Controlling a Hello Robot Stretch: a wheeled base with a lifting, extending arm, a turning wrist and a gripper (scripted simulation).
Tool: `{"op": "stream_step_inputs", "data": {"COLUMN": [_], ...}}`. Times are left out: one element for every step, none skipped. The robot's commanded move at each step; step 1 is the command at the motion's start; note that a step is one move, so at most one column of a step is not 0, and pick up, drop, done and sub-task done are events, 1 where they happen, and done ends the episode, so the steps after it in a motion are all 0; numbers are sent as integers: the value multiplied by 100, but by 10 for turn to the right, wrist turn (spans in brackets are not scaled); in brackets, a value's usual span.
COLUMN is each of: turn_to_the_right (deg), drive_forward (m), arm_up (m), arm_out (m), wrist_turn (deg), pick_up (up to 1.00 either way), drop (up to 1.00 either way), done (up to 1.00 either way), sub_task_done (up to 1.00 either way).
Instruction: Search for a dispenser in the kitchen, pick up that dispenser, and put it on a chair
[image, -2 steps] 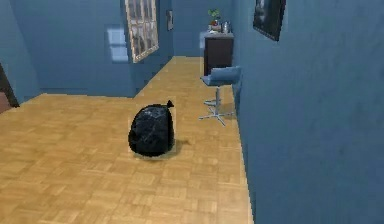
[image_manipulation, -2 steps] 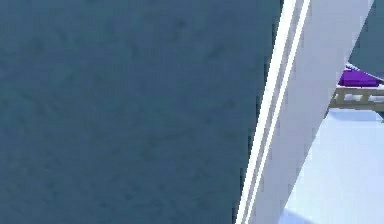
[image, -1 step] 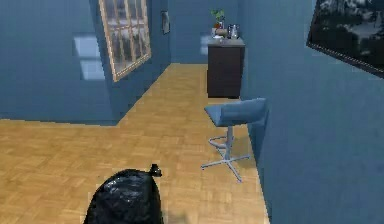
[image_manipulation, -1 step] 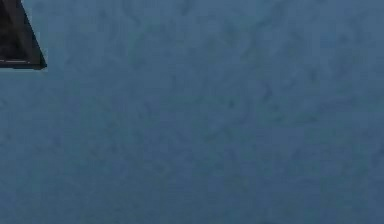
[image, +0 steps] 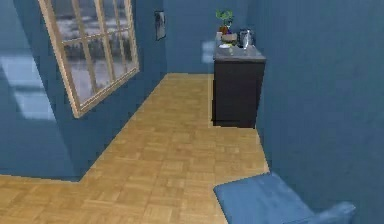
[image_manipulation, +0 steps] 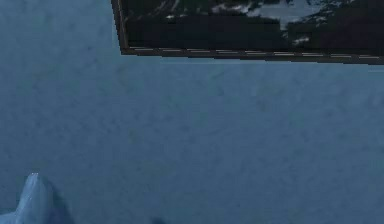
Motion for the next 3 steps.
{"op": "stream_step_inputs", "data": {"turn_to_the_right": [-30, 0, 450], "drive_forward": [0, 25, 0], "arm_up": [0, 0, 0], "arm_out": [0, 0, 0], "wrist_turn": [0, 0, 0], "pick_up": [0, 0, 0], "drop": [0, 0, 0], "done": [0, 0, 0], "sub_task_done": [0, 0, 0]}}
